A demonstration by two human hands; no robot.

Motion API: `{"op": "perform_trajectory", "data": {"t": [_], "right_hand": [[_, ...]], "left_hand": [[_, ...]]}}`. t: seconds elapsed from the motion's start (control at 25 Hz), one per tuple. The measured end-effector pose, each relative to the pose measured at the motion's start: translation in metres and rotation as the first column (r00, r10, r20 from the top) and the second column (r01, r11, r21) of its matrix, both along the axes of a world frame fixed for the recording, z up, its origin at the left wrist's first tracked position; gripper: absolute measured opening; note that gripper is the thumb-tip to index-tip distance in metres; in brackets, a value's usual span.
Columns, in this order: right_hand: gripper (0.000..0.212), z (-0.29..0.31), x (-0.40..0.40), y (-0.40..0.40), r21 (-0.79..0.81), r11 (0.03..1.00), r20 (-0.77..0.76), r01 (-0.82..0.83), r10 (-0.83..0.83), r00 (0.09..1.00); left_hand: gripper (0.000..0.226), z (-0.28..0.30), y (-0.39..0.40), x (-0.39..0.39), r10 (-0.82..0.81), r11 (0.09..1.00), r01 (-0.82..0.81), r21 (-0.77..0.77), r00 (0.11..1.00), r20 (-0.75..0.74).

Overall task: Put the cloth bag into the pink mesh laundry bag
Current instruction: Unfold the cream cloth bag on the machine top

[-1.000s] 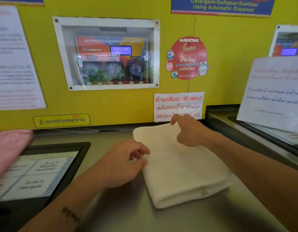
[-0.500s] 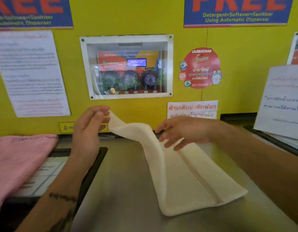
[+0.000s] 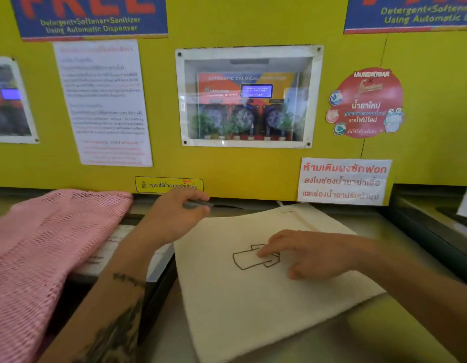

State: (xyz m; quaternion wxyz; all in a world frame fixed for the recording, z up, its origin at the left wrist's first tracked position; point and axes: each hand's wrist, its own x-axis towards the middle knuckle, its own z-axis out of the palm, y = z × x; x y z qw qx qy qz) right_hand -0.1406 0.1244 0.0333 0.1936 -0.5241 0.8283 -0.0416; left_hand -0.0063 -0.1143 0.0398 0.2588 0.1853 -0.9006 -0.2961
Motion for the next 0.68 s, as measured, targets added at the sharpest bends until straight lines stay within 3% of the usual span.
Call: {"op": "perform_trajectory", "data": {"t": [0.16,0.28,0.36,0.44,0.6,0.68], "right_hand": [[0.060,0.001,0.005,0.021,-0.083,0.996,-0.005,0.007,-0.008,1.000],[0.042,-0.006,0.001,0.039,-0.204,0.963,-0.187,0.178,-0.217,0.958],[0.062,-0.009,0.000,0.053,-0.096,0.910,-0.286,0.404,-0.414,0.864],[0.079,-0.018,0.000,0.060,-0.003,0.869,-0.340,0.495,-0.467,0.816],[0.070,-0.033,0.003,0.059,-0.152,0.898,-0.303,0.413,-0.440,0.845],[0.062,-0.034,0.006,0.054,-0.257,0.895,-0.256,0.365,-0.428,0.867]], "left_hand": [[0.051,-0.028,0.024,-0.030,-0.151,0.976,0.187,-0.113,0.951,0.271],[0.065,-0.043,0.035,-0.046,-0.085,0.974,0.168,-0.153,0.895,0.437],[0.061,-0.044,0.042,-0.049,-0.005,0.945,0.164,-0.284,0.874,0.487],[0.055,-0.045,0.052,-0.048,0.039,0.892,0.187,-0.411,0.876,0.481],[0.020,-0.042,0.068,-0.044,0.015,0.876,0.163,-0.454,0.932,0.363],[0.012,-0.038,0.068,-0.038,0.052,0.861,0.149,-0.487,0.926,0.375]]}}
